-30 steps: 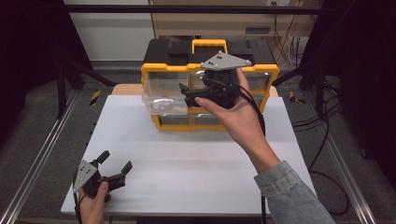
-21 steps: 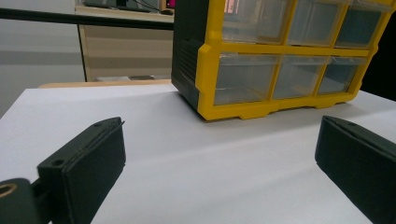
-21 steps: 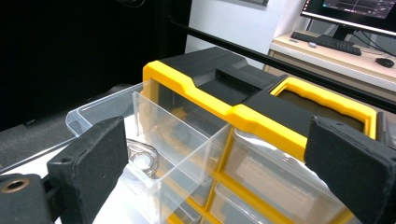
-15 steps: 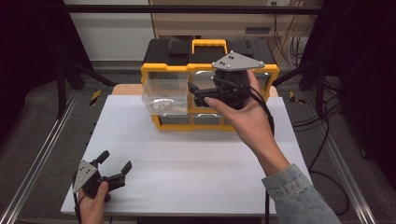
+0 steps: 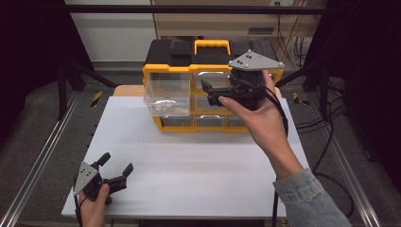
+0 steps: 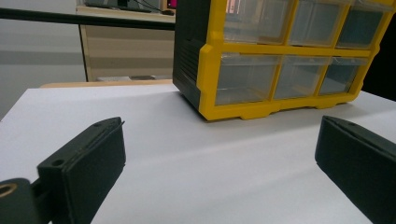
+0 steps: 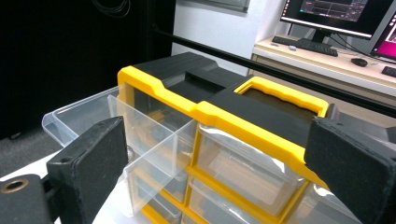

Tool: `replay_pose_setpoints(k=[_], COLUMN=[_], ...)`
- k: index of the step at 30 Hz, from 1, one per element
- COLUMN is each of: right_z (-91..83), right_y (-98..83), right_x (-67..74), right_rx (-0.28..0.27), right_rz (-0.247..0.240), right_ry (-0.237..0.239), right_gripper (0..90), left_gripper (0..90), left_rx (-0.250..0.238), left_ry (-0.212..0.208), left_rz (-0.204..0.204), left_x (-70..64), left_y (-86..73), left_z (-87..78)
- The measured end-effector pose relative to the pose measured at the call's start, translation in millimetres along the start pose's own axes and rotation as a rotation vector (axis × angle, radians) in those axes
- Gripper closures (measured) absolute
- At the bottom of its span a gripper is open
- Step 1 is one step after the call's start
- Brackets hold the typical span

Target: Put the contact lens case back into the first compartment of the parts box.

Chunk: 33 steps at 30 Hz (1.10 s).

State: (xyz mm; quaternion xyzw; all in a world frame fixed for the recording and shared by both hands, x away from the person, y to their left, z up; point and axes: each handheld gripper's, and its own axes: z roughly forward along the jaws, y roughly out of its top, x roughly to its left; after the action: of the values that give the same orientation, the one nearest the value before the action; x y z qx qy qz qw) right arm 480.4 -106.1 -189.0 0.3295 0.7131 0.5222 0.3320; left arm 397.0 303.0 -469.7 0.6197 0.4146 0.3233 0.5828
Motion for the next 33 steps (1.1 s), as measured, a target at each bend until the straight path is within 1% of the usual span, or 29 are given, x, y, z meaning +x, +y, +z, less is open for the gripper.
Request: replay_pose_setpoints(k=[3,7,13,16,22,25,27,33], right_z=[-3.5,-7.2,-13.3,-16.9,-28.6,-35.9,-41.7,-56.8], right_y=[0.3,-1.2,-6.5,-10.8,-22.2,-29.1,-36.6,-57.8], right_x=[-4.5,-9.5,-17.7,-23.4,-39.7,-47.8,-54.3,-70.1], right_rx=[-0.011,-0.016,-0.012,-0.023,-0.058,-0.073,-0.084,-0.105], right_rz=[0.015,0.023,0.035,0.051,0.108,0.124,0.144,0.165], right_ry=[-0.008,-0.018,-0.028,-0.039,-0.06,-0.075,-0.083,-0.102], right_gripper=[6.3,6.2,6.0,6.0,5.7,5.4,5.4,4.0], left_gripper=[1.5,1.5,1.5,1.5,1.5,1.5,1.5,1.5], left_rx=[-0.001,0.0,0.0,-0.001,-0.006,-0.003,-0.004,-0.006], left_ry=[0.001,0.001,0.006,0.007,0.009,0.007,0.008,0.018], left_rz=[-0.001,-0.003,-0.009,-0.007,-0.017,-0.013,-0.013,-0.019], left_x=[0.3,0.4,2.1,2.6,4.0,3.3,3.3,5.7], left_y=[0.0,0.1,-0.8,-0.6,-0.7,-0.6,-0.7,-0.5], left_z=[0.0,0.1,0.1,-0.3,-1.5,-1.2,-1.1,-2.7])
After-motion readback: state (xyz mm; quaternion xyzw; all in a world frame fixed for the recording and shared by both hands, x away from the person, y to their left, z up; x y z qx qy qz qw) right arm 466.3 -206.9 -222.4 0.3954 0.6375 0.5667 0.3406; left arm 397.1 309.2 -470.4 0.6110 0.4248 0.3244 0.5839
